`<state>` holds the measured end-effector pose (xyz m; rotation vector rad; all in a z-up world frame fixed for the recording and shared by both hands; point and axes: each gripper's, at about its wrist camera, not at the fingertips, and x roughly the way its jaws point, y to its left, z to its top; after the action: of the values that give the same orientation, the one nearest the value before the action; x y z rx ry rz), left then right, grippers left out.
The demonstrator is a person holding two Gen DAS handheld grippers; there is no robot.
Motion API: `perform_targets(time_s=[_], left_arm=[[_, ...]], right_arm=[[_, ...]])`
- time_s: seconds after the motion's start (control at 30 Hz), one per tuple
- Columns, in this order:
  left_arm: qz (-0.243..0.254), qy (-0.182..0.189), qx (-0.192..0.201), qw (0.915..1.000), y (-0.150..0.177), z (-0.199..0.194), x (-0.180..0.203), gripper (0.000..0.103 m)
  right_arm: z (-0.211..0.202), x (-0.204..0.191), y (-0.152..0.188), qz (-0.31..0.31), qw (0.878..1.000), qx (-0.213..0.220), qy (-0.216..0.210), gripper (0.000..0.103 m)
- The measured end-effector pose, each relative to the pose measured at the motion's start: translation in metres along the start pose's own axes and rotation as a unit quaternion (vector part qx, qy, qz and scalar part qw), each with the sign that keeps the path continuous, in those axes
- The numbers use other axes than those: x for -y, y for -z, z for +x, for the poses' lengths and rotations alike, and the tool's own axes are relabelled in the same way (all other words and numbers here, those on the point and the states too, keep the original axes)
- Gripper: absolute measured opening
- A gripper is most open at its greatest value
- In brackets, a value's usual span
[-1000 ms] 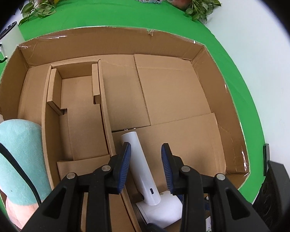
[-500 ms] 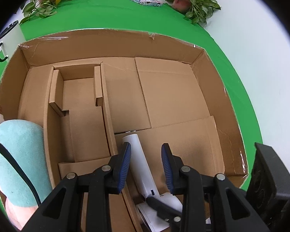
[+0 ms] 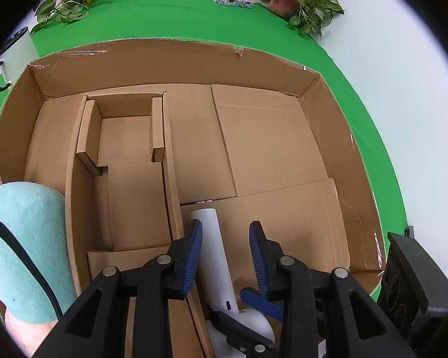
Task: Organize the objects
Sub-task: 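Lower the hair dryer into the box and open the right gripper, then withdraw the right gripper and reach toward the white plastic case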
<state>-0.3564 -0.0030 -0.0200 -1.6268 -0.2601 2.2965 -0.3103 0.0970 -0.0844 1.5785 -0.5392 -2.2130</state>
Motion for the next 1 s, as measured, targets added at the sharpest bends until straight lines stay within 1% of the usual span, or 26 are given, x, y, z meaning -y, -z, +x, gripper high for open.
perform_targets(time_s=[0.07,0.1,0.13,0.17,0.2,0.23,0.27,0.3,0.33,0.37,0.4,0.43,0.47,0.53,0.57,0.67,0.77,0.83,0.9,0.93,1.0], left_arm=[[0.001,-0.001,0.004,1.0,0.001,-0.001,0.0,0.031],[0.003,-0.005,0.012,0.9999,0.002,-0.004,0.001,0.031],[0.007,-0.009,0.021,0.9997,0.004,-0.007,0.002,0.031],[0.011,-0.015,0.031,0.9994,0.005,-0.011,0.003,0.031],[0.017,-0.022,0.046,0.9986,0.009,-0.017,0.005,0.031],[0.025,-0.031,0.065,0.9971,0.013,-0.025,0.007,0.031],[0.035,-0.041,0.087,0.9948,0.019,-0.034,0.01,0.031],[0.04,-0.051,0.102,0.9927,0.024,-0.042,0.011,0.032],[0.044,-0.064,0.116,0.9902,0.03,-0.049,0.012,0.038],[0.048,-0.082,0.137,0.986,0.039,-0.06,0.014,0.042],[0.049,-0.09,0.15,0.9834,0.045,-0.066,0.015,0.05],[0.051,-0.1,0.169,0.9792,0.054,-0.075,0.017,0.057],[0.053,-0.111,0.19,0.9741,0.065,-0.085,0.019,0.061],[0.058,-0.125,0.226,0.9642,0.088,-0.103,0.022,0.073],[0.059,-0.132,0.236,0.9609,0.096,-0.107,0.024,0.075],[0.06,-0.155,0.259,0.9514,0.128,-0.121,0.028,0.076],[0.052,-0.164,0.278,0.9451,0.156,-0.133,0.029,0.076],[0.049,-0.167,0.29,0.9412,0.169,-0.136,0.031,0.076],[0.045,-0.173,0.309,0.9343,0.188,-0.141,0.032,0.076],[0.044,-0.173,0.314,0.9324,0.196,-0.142,0.032,0.076],[0.046,-0.167,0.314,0.9336,0.216,-0.14,0.033,0.076]], right_arm=[[0.0,-0.001,-0.001,-0.006,1.0,0.0,0.0,0.035],[0.0,-0.002,0.0,-0.011,1.0,0.002,0.004,0.039],[0.004,-0.007,-0.004,-0.021,1.0,0.01,0.021,0.052],[0.002,-0.009,-0.002,-0.03,0.999,0.019,0.037,0.061],[-0.006,-0.015,0.002,-0.051,0.995,0.041,0.071,0.081],[-0.013,-0.019,0.007,-0.071,0.991,0.064,0.093,0.095],[-0.023,-0.025,0.014,-0.096,0.985,0.093,0.114,0.099],[-0.03,-0.028,0.02,-0.11,0.98,0.109,0.127,0.102],[-0.038,-0.033,0.029,-0.131,0.971,0.134,0.151,0.102],[-0.044,-0.036,0.038,-0.144,0.963,0.152,0.169,0.102],[-0.048,-0.038,0.045,-0.153,0.958,0.165,0.181,0.102],[-0.053,-0.04,0.053,-0.158,0.953,0.177,0.187,0.102],[-0.057,-0.042,0.06,-0.16,0.951,0.187,0.186,0.102],[-0.067,-0.046,0.074,-0.162,0.947,0.203,0.187,0.102],[-0.07,-0.047,0.079,-0.163,0.945,0.21,0.19,0.102],[-0.085,-0.05,0.103,-0.163,0.94,0.224,0.198,0.102],[-0.107,-0.051,0.126,-0.163,0.937,0.239,0.199,0.102],[-0.121,-0.051,0.138,-0.167,0.933,0.248,0.199,0.102],[-0.128,-0.052,0.147,-0.173,0.931,0.255,0.197,0.102],[-0.134,-0.053,0.155,-0.177,0.93,0.259,0.193,0.102],[-0.139,-0.051,0.165,-0.185,0.929,0.265,0.18,0.102]])
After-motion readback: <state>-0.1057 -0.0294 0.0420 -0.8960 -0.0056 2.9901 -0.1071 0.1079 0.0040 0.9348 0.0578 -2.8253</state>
